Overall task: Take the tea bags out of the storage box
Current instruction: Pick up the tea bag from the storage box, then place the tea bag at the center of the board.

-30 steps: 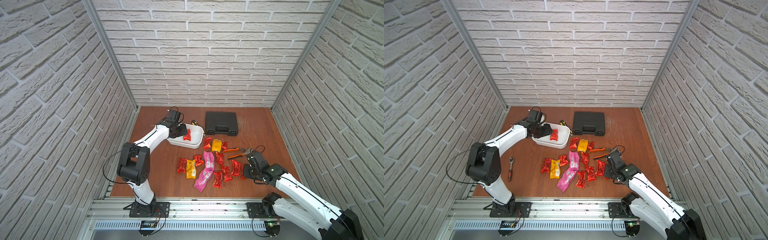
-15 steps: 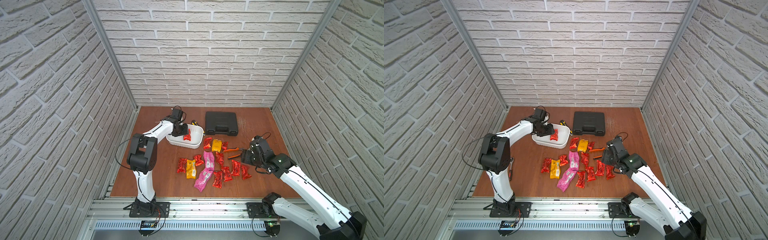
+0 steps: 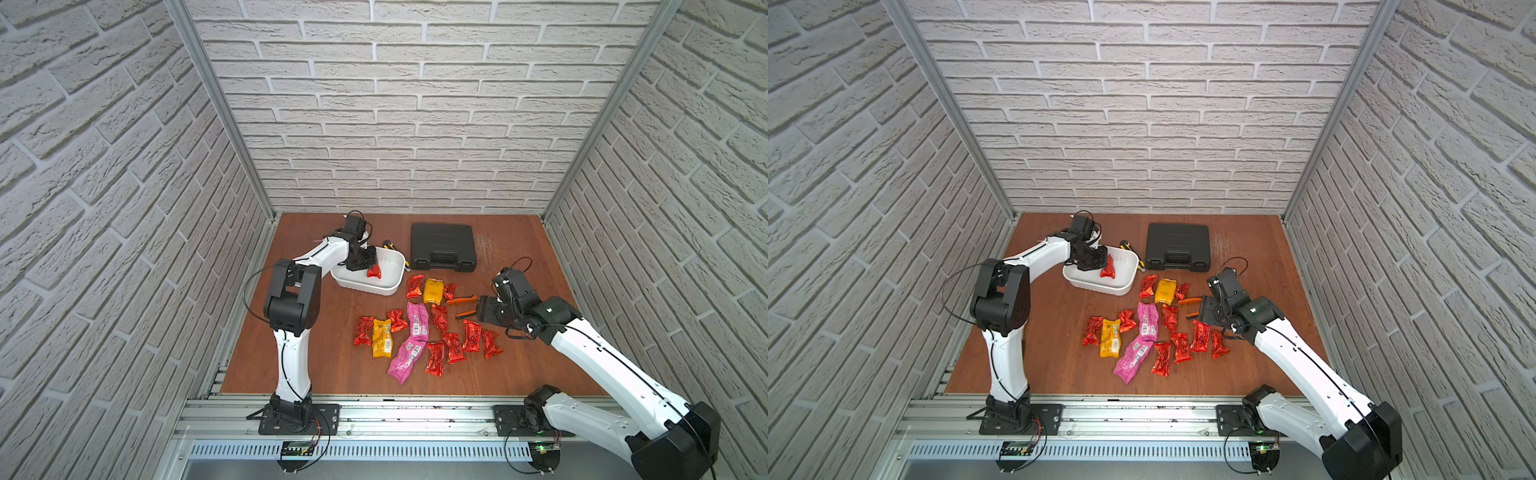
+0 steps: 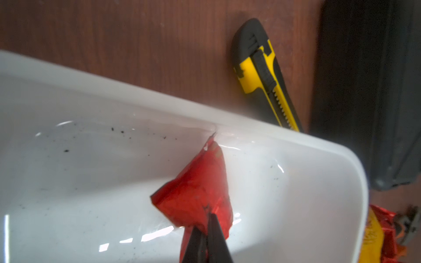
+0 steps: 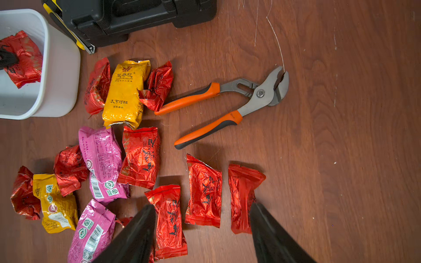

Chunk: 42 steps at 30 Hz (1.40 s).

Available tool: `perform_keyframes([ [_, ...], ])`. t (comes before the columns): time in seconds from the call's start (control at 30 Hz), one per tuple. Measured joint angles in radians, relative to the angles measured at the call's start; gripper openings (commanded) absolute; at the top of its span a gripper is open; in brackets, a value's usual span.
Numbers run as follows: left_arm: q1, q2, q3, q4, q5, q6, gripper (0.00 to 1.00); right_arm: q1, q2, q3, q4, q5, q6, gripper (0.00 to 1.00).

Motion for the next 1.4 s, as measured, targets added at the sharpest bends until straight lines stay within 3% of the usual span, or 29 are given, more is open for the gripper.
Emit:
perform_keyframes([
  [0.2,0.000,-0.085,-0.024,-0.021,-0.005,0.017,0.00,0.000,0.001,0.001,0.001,-0.008,0.000,0.71],
  [0.43,-0.055,-0.506,-0.223,-0.063,-0.056,0.011,0.00,-0.003,0.022,0.018,0.011,-0.030,-0.008,0.71],
  [0.6,-0.200,-0.792,-0.436,-0.130,-0.111,-0.062,0.00,-0.003,0.049,0.025,0.024,-0.061,-0.029,0.71],
  [0.83,-0.468,-1.100,-0.767,-0.261,-0.229,-0.320,0.00,-0.004,0.058,0.031,0.025,-0.105,-0.061,0.71],
  [0.97,-0.512,-1.192,-0.899,-0.257,-0.252,-0.423,0.00,-0.004,0.056,0.031,0.024,-0.122,-0.072,0.71],
  [1.2,-0.516,-1.143,-0.998,-0.159,-0.195,-0.463,0.00,-0.004,0.038,0.031,0.021,-0.139,-0.075,0.71],
  [1.23,-0.516,-1.129,-1.000,-0.145,-0.188,-0.462,0.02,-0.004,0.034,0.031,0.020,-0.140,-0.075,0.71],
  [1.4,-0.518,-1.036,-0.982,-0.128,-0.182,-0.462,0.51,-0.004,0.019,0.031,0.017,-0.140,-0.075,0.71],
])
